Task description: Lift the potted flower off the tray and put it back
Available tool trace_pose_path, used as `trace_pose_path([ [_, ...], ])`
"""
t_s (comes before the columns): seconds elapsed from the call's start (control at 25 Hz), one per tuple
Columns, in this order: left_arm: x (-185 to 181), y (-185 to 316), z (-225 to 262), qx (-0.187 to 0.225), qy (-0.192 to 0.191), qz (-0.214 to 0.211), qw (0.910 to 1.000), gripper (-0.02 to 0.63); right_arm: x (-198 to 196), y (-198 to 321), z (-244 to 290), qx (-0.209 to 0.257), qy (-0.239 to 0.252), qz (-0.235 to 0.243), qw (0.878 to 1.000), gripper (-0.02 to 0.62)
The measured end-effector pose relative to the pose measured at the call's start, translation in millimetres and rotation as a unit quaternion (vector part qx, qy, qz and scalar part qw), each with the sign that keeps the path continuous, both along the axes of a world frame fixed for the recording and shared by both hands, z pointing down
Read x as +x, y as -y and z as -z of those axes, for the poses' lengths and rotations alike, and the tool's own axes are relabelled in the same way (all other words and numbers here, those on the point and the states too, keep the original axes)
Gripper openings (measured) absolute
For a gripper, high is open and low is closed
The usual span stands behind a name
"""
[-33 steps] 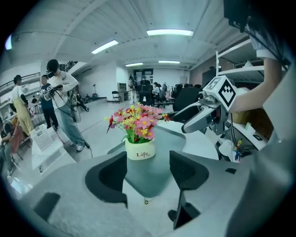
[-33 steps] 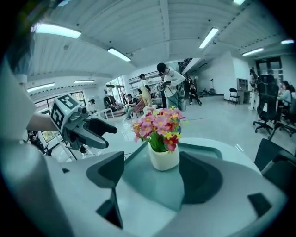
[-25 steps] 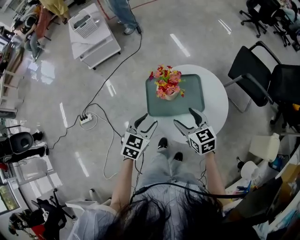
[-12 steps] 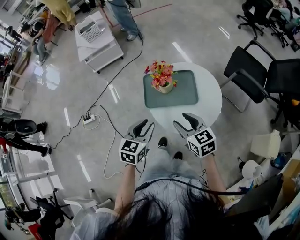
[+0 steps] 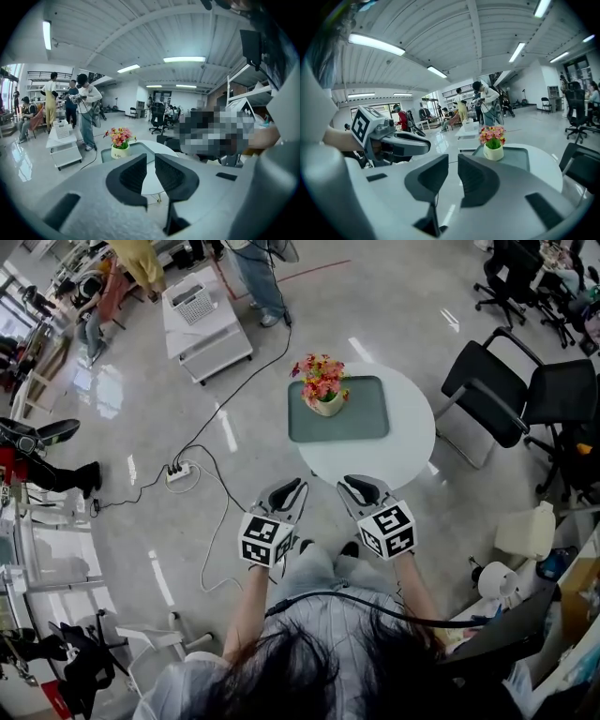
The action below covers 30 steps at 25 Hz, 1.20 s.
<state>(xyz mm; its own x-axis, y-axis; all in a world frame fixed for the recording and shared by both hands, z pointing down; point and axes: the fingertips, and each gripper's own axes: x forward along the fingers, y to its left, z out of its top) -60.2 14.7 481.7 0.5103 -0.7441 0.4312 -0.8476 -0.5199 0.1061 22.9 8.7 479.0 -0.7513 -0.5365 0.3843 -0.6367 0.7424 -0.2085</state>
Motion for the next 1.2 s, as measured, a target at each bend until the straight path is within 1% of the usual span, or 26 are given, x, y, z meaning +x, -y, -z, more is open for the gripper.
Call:
trace_pose_path([
  [0.2, -1.1, -14.4, 10.4, 0.011, -0.003, -0.006, 0.9999, 0.063, -9.8, -13.3, 11.2, -0.002, 0.019, -0.008, 1.000, 0.066],
  [0.36, -7.0, -38.9, 13.5, 0.014, 0.000, -0.020, 0.9997, 0.058, -23.3, -30.6, 19.7, -0.007, 0.039, -0.015, 0.999, 0.061],
  [0.6, -22.7, -88.5, 15.7, 0.018, 0.004, -0.042, 0.9989, 0.057, -48.1, -75.5, 20.9, 0.002, 0.031, -0.023, 0.999, 0.061],
  [0.76, -47.5, -118.7, 14.0, 0.014, 0.000, -0.045, 0.9989, 0.057, -75.4, -106.1, 17.7, -0.008, 0.032, -0.023, 0.999, 0.058],
  [0.92, -67.2, -142.3, 12.9, 0.012, -0.002, -0.052, 0.9986, 0.057, -96.0, -128.3, 20.2, -0.006, 0.031, -0.030, 0.999, 0.057],
  [1.04, -77.1, -157.2, 9.9, 0.011, -0.005, -0.054, 0.9985, 0.057, -104.8, -144.7, 19.4, -0.004, 0.030, -0.035, 0.999, 0.057],
  [1.2, -81.7, -171.8, 7.4, 0.013, -0.007, -0.064, 0.9978, 0.057, -107.7, -162.7, 15.9, -0.005, 0.026, -0.046, 0.999, 0.054],
])
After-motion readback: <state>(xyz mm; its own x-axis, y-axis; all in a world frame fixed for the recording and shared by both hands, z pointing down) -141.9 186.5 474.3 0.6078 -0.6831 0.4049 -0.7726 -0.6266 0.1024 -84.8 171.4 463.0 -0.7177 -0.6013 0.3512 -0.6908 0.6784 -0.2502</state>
